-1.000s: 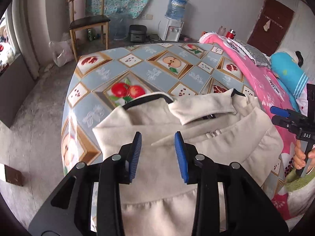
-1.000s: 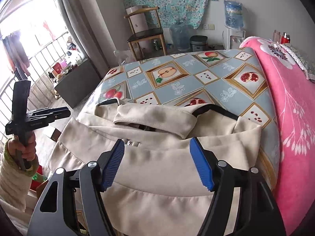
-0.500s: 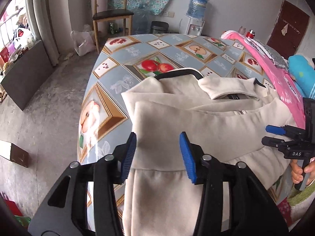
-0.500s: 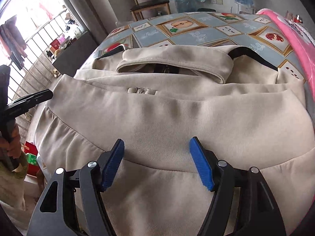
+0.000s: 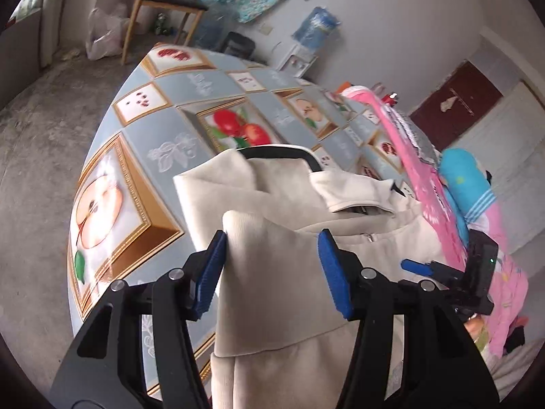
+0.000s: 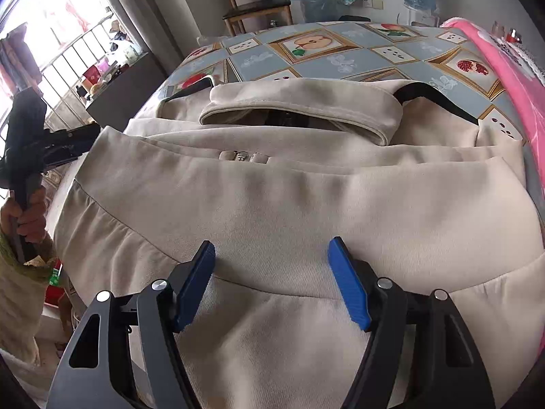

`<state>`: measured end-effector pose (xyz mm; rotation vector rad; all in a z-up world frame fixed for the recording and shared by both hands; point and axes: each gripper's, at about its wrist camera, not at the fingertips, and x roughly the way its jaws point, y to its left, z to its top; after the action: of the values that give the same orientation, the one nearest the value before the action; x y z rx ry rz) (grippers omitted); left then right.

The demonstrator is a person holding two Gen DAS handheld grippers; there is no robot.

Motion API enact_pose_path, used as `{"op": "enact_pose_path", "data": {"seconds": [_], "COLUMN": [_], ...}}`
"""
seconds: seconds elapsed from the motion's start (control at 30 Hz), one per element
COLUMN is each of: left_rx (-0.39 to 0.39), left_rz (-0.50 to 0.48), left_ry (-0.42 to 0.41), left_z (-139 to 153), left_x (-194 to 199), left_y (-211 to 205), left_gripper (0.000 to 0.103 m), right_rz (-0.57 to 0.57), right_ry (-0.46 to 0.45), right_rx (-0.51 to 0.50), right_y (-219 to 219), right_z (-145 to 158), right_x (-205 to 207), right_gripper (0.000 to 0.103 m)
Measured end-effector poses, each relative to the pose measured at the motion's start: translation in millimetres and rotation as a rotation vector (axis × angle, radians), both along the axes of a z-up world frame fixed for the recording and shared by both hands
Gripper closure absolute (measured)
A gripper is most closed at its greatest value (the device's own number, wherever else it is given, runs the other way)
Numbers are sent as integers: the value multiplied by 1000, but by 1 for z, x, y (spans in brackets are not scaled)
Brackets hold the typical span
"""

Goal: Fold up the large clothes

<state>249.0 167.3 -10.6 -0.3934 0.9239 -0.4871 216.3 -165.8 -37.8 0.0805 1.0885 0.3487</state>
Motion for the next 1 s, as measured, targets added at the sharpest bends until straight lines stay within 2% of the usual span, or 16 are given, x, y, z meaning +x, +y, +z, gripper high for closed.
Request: {"op": "enact_pose_path", "data": {"seconds": [0.1,0.13,0.27,0.33,0.47,0.6,0.67,0.73,0.8,1.0], "left_rx": [-12,7,197,240,219,181,250,367,447,478], "left_rz": [-94,-115,-70,-46,-61,-193,-236,-234,-209,-107], "left_ry": [-35,-34,17,35,3,-119,-133,-116,-95,-106], "left_z": [6,5,-10,-15,-11,10,11,2,-7,-3], "left_x": [-6,-7,3,10,11,-16,-23,-24,-20,-15], "left_y": [-14,-18,-32,-34,-34,-47,-61,-73,-79,-72], "left_gripper": [51,51,51,51,62,63,62,62,62,67], "right_rz": [0,1,-1,-1,1,1,2,2,3,6], "right_ry": [1,1,0,-1,-4,-7,-9,-11,-14,-23], "right_rx": [0,-1,0,-1,-4,-2,-1,2,3,6], "right_y": [0,0,0,0,0,0,0,-1,-1,-1], "right_z": [0,0,0,0,0,-1,-1,-1,-1,-1], "right_x": [0,0,0,0,0,-1,-1,-1,-1,-3], "right_gripper": [35,35,35,35,35,35,35,35,35,35]}}
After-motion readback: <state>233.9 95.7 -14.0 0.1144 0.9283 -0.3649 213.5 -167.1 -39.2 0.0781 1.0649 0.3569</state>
